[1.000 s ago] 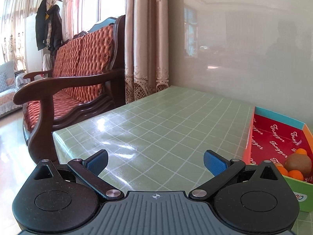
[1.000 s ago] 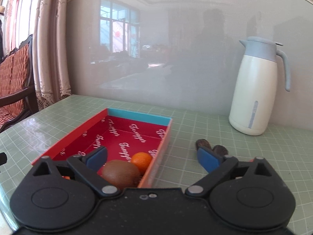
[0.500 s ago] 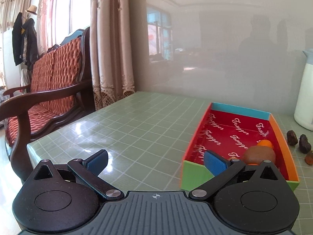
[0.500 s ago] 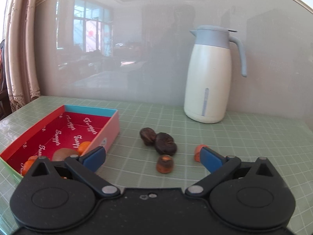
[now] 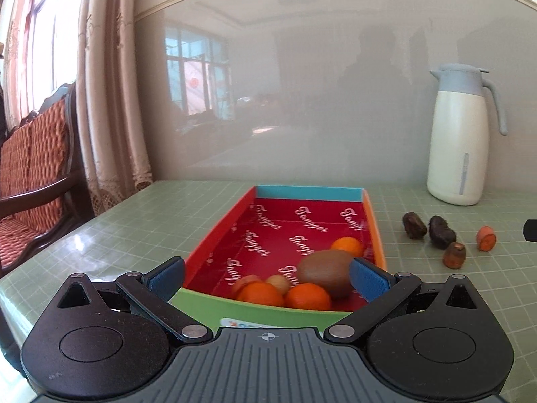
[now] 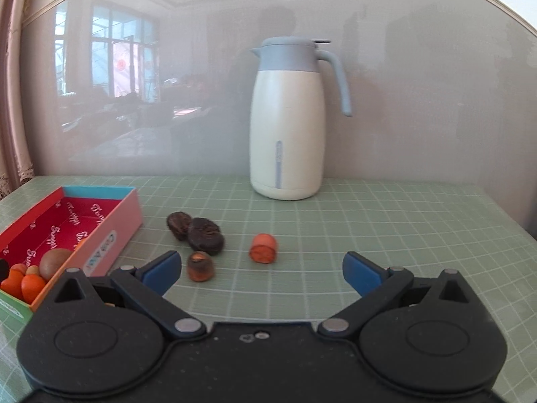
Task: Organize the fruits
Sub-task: 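Move the left gripper from the box toward the dark brown dates, then lower the left gripper onto the small brown date and close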
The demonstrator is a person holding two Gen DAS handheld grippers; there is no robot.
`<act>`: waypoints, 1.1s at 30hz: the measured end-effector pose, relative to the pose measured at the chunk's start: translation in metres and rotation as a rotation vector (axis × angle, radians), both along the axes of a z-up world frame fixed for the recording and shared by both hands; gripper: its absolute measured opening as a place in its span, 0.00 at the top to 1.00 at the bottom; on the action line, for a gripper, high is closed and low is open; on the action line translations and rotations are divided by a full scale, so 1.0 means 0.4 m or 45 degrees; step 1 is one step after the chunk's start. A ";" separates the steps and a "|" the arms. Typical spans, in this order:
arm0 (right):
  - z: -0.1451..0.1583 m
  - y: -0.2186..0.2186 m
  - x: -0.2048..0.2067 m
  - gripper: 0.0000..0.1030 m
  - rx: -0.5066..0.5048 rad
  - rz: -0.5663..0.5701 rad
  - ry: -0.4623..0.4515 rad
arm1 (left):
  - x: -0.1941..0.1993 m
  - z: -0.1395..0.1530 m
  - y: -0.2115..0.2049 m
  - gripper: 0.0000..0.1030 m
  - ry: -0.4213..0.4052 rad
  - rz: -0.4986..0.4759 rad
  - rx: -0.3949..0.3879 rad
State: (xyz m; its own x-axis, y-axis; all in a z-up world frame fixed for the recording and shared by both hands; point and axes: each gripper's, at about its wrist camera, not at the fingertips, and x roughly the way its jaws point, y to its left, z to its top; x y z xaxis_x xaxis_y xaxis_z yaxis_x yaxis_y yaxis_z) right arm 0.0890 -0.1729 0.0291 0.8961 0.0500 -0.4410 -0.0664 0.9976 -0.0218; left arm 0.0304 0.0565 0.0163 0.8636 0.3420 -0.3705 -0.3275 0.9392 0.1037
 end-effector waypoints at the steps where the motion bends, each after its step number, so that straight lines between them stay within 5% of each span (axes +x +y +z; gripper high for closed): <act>1: 0.001 -0.013 -0.003 0.00 0.002 -0.017 -0.006 | 0.003 0.002 -0.015 0.00 -0.006 -0.029 0.000; 15: -0.010 -0.196 -0.019 0.00 0.126 -0.234 0.005 | 0.129 -0.011 -0.250 0.00 0.066 -0.396 0.059; 33: -0.037 -0.287 -0.013 0.00 0.105 -0.467 0.004 | 0.304 -0.080 -0.364 0.01 0.194 -0.485 0.029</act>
